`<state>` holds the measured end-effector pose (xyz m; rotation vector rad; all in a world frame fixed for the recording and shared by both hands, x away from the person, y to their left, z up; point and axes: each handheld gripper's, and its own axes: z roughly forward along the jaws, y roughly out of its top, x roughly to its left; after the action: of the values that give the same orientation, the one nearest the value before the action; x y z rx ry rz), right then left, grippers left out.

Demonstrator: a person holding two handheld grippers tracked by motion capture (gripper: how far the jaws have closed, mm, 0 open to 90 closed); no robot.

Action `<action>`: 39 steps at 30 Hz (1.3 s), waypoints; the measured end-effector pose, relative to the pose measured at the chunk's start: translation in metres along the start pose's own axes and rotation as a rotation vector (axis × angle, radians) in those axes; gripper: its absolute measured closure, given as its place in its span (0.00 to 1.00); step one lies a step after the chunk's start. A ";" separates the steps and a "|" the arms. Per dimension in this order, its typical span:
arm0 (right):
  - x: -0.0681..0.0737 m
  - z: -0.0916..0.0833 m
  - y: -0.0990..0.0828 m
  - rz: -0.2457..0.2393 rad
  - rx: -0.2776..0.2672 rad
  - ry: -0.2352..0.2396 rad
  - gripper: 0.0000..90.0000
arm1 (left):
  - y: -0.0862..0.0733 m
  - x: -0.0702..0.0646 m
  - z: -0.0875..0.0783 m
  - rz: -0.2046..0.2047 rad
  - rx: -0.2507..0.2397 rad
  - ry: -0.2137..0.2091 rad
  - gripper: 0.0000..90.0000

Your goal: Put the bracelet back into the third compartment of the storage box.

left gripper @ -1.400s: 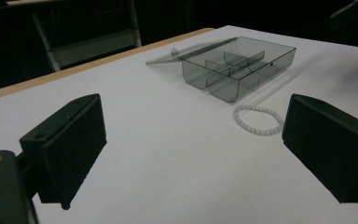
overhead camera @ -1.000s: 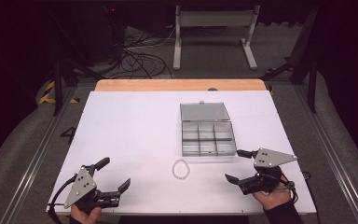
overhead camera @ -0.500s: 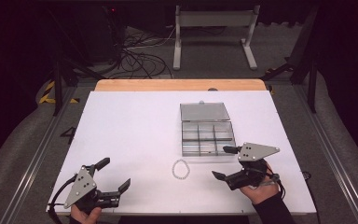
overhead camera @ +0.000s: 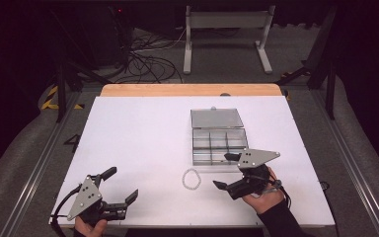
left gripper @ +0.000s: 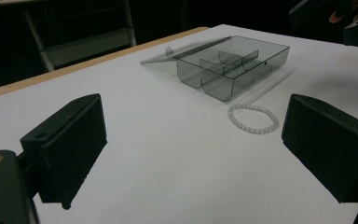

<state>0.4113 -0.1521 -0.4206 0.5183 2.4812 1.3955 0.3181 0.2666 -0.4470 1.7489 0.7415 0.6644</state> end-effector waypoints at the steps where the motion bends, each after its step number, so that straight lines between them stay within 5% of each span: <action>1: 0.001 0.002 0.001 -0.001 -0.001 0.002 0.13 | 0.000 0.000 0.000 -0.004 0.000 0.000 0.08; 16: 0.010 0.009 0.005 -0.020 0.012 0.016 0.23 | 0.000 -0.001 0.000 0.001 0.001 -0.004 0.08; 39: 0.015 0.051 0.010 -0.002 0.105 0.099 0.46 | 0.000 -0.001 0.002 0.001 0.009 -0.005 0.08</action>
<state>0.4186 -0.1014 -0.4389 0.4779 2.6439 1.3260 0.3188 0.2651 -0.4479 1.7589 0.7415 0.6586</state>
